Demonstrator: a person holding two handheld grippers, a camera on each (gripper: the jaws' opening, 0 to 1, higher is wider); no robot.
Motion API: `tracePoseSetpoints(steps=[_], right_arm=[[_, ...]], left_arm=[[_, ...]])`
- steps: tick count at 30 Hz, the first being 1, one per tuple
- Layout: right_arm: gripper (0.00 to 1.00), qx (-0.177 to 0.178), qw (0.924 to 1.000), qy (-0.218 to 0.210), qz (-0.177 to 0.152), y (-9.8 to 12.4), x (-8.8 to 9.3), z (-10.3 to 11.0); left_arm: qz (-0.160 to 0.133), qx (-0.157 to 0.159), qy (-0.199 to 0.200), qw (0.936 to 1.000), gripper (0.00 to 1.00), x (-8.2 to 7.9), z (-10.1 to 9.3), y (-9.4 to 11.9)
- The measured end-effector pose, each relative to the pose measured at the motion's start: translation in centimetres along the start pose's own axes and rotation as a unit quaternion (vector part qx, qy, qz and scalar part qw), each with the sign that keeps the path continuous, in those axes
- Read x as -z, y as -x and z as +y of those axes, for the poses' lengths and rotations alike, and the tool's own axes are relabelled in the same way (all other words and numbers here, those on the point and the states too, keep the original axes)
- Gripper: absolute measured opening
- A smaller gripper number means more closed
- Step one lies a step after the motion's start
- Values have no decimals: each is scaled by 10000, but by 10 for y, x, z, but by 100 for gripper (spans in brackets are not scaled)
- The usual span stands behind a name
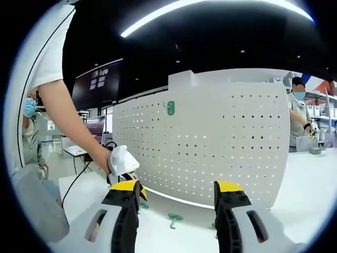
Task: Insert the hook assembly into the mounting plate slot until the hook locks in place.
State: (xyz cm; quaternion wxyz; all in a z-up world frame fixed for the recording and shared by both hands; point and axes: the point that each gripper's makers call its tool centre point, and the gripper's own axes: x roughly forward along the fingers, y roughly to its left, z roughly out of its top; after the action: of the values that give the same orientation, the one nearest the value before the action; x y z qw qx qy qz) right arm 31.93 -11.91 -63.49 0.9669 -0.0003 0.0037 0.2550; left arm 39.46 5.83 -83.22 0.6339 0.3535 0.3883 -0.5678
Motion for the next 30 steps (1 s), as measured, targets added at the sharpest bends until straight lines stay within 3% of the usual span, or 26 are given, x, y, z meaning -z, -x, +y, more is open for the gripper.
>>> tracePoseSetpoints(steps=[8,18,23,27,30], right_arm=[[54,-36,10000,52,45,-1,2,2],[50,-4,9999,17,121,0,5,0],[49,31,9999,8,163,0,7,-3],[48,49,9998,-16,176,0,8,-4],[47,37,9998,-20,198,0,9,-4]], left_arm=[[-30,-10,20,10000,64,-2,2,0],[88,-156,222,9996,33,0,15,3],[115,-225,284,9993,24,0,15,3],[186,-323,249,9990,11,1,18,4],[216,-418,330,9983,8,1,19,4]])
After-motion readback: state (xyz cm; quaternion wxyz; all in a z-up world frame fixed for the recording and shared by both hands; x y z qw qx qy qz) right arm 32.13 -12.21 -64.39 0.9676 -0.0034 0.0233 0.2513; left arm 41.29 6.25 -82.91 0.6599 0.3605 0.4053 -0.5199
